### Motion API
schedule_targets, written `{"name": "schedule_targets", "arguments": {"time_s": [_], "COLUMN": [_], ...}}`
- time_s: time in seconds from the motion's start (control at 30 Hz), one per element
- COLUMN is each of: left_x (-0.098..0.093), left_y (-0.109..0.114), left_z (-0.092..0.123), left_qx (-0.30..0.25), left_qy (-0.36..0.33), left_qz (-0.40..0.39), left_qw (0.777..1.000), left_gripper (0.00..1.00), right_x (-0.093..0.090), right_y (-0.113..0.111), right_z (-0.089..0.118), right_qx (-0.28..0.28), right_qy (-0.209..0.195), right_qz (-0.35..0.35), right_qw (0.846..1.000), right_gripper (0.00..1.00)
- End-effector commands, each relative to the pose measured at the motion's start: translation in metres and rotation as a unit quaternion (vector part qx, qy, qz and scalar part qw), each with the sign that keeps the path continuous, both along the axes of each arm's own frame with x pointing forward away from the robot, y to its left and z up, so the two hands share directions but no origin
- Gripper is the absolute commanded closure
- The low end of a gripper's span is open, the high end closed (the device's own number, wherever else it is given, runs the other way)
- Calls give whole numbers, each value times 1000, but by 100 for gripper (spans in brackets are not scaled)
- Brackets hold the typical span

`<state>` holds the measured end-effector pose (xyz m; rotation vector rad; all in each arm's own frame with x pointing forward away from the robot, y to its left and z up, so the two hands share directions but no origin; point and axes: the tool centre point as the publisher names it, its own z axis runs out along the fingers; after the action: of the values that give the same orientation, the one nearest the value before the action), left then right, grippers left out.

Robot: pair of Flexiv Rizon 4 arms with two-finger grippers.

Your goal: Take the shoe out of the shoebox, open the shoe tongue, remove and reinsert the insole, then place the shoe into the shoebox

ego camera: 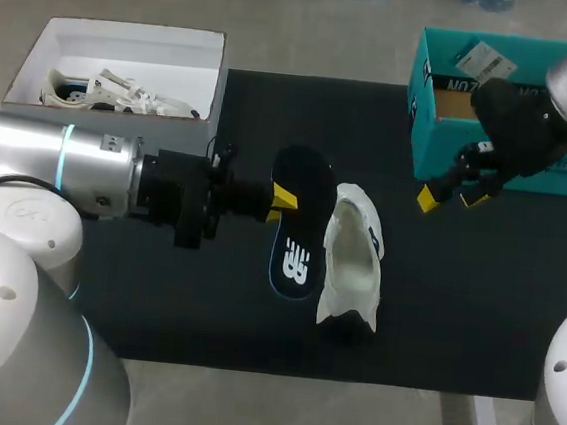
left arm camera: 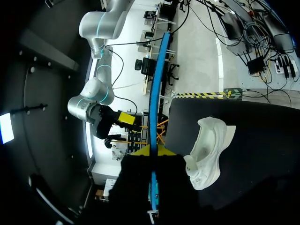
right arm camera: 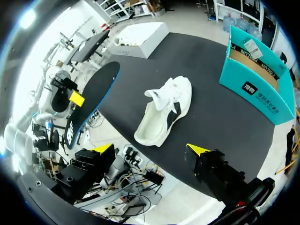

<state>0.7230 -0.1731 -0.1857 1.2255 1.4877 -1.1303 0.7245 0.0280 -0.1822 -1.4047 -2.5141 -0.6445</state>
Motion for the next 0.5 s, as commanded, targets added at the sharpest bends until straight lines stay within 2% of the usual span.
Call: {"name": "schedule_targets", "arguments": {"time_s": [0.03,0.2,0.5], "left_x": [-1,-1,-1], "left_y": [0,0,0], "left_z": [0,0,0], "left_qx": [1,1,1], "left_qy": [0,0,0], "left_qz": [1,1,1], "left_qw": [1000,1000,1000], "left_gripper": [100,100,100], "right_x": [-22,-30,-28], "right_y": [-31,-54,-73], "right_z": [0,3,24], "right_qx": [29,33,4], "right_qy": [-20,-17,-9], "right_qz": [16,10,32], "right_qw": [999,999,999], "right_gripper": [0,0,0]}}
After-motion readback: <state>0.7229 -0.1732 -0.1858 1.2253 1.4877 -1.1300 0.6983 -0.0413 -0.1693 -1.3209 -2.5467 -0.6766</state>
